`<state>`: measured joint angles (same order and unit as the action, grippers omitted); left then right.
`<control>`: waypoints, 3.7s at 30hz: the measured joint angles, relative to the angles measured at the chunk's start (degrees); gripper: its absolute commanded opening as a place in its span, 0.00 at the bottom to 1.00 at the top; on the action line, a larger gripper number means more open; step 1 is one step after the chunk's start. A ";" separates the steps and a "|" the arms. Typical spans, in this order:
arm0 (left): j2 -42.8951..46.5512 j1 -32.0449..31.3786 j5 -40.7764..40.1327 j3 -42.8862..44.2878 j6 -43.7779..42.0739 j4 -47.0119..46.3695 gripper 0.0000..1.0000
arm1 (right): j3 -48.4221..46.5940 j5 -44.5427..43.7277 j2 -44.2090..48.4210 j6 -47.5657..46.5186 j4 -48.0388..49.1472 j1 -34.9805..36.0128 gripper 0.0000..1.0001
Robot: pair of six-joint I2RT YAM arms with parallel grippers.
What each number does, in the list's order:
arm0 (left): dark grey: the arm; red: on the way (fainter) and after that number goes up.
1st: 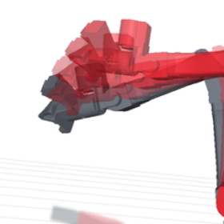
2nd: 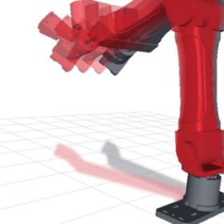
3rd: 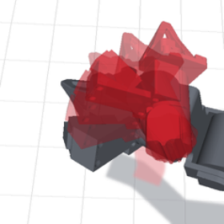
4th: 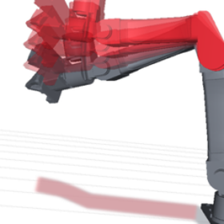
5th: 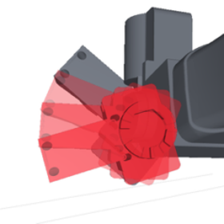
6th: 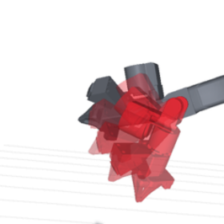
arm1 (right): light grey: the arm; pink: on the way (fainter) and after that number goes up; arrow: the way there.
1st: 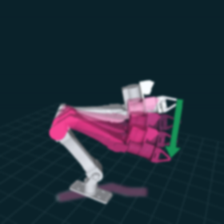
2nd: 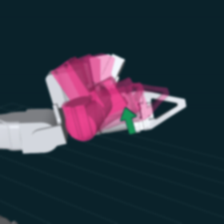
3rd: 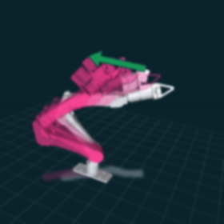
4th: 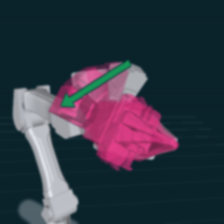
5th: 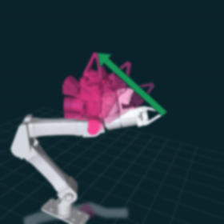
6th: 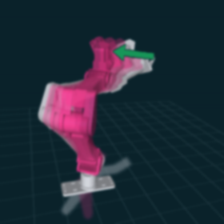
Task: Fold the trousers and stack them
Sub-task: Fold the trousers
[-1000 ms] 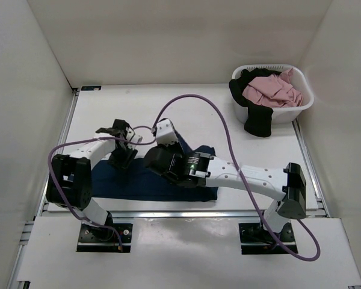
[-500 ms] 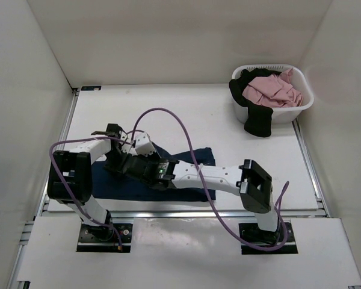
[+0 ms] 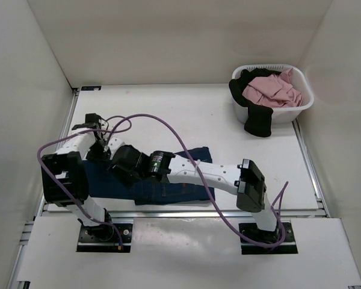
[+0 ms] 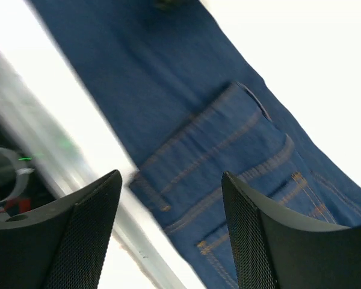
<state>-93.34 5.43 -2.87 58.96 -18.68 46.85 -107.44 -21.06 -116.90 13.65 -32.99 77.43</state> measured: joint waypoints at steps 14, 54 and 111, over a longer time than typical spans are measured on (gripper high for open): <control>8.04 -13.44 13.11 10.40 -3.96 11.85 0.60 | 37.64 -0.20 25.79 22.45 7.89 -24.02 0.00; -5.51 -29.94 -2.89 0.70 0.11 3.54 0.60 | 68.28 24.94 35.19 32.57 20.70 -43.67 0.75; -2.45 0.83 -3.13 5.11 -4.22 7.89 0.78 | -21.77 23.43 -17.03 29.05 -14.25 -25.70 0.20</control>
<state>-95.79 6.26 -6.00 64.07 -22.90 54.74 -129.21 2.37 -133.93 42.70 -47.24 51.72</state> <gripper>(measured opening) 0.774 0.095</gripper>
